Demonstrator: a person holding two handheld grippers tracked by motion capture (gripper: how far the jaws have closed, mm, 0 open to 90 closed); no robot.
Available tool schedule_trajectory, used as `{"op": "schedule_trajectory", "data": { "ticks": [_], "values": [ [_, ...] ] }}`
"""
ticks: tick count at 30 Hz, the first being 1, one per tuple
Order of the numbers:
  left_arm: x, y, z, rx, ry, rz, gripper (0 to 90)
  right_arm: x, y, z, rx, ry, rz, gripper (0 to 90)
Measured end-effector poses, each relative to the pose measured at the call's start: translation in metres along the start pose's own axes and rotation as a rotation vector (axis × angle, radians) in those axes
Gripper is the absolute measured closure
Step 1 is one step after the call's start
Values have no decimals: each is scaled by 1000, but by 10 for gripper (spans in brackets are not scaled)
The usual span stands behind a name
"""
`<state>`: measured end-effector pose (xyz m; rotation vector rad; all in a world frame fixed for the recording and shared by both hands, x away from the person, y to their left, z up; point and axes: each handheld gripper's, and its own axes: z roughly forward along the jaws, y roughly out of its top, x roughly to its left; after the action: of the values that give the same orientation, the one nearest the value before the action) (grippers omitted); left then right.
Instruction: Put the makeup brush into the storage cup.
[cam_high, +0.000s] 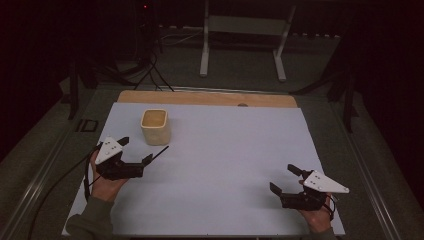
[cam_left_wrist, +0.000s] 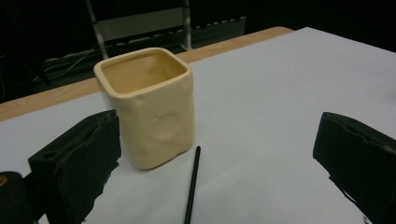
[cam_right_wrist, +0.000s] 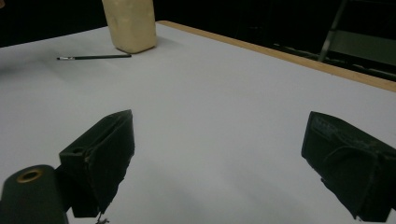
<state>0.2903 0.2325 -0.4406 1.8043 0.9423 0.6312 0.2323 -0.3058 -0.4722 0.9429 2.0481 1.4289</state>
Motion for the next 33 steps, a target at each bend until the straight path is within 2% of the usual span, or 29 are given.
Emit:
{"op": "schedule_trajectory", "data": {
  "ticks": [9, 25, 33],
  "values": [
    [3, 1, 8, -4, -4, -13, 22, -5, -1, -4, -8, -3, 2, 94],
    [5, 12, 23, 16, 3, 6, 26, -6, -2, -6, -6, -5, 2, 94],
    [6, 18, 31, 67, 11, 12, 38, -6, -2, -7, -6, -5, 2, 94]
  ]
}}
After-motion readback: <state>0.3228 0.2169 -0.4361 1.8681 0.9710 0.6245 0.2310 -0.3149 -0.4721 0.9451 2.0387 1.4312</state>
